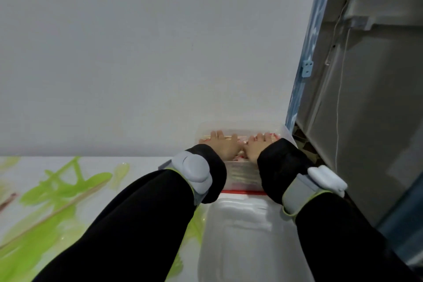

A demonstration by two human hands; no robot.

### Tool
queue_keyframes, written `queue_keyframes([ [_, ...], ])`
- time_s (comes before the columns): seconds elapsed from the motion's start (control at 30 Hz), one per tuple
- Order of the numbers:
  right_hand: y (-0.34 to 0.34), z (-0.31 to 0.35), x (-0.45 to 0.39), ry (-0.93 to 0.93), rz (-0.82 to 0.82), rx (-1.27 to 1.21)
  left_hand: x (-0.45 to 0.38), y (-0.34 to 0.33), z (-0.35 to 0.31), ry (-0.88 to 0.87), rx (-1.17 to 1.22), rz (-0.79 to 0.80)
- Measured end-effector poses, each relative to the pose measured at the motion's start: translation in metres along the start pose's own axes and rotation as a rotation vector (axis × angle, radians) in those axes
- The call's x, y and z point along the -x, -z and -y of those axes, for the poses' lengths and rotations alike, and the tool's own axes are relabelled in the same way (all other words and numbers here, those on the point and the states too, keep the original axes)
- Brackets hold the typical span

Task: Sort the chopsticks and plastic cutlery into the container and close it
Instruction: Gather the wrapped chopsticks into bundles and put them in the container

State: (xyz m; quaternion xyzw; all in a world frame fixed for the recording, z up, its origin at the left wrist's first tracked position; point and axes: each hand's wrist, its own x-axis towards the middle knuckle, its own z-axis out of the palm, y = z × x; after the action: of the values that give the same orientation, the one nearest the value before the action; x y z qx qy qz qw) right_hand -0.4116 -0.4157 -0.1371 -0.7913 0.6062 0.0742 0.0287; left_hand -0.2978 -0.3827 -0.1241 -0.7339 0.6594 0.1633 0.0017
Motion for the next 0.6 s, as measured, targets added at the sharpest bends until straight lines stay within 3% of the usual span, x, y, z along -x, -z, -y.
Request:
queue_keyframes([
  [0.2, 0.013, 0.005, 0.033, -0.052, -0.069, -0.003, 0.027, 0.007, -0.002, -0.101, -0.044, -0.31],
  [0.37, 0.028, 0.006, 0.057, -0.027, -0.302, 0.021, 0.05, 0.01, -0.002, -0.203, 0.01, -0.66],
  [0.6, 0.053, 0.061, 0.088, 0.142, -0.384, -0.076, 0.085, 0.022, 0.045, -0.062, 0.117, -0.603],
])
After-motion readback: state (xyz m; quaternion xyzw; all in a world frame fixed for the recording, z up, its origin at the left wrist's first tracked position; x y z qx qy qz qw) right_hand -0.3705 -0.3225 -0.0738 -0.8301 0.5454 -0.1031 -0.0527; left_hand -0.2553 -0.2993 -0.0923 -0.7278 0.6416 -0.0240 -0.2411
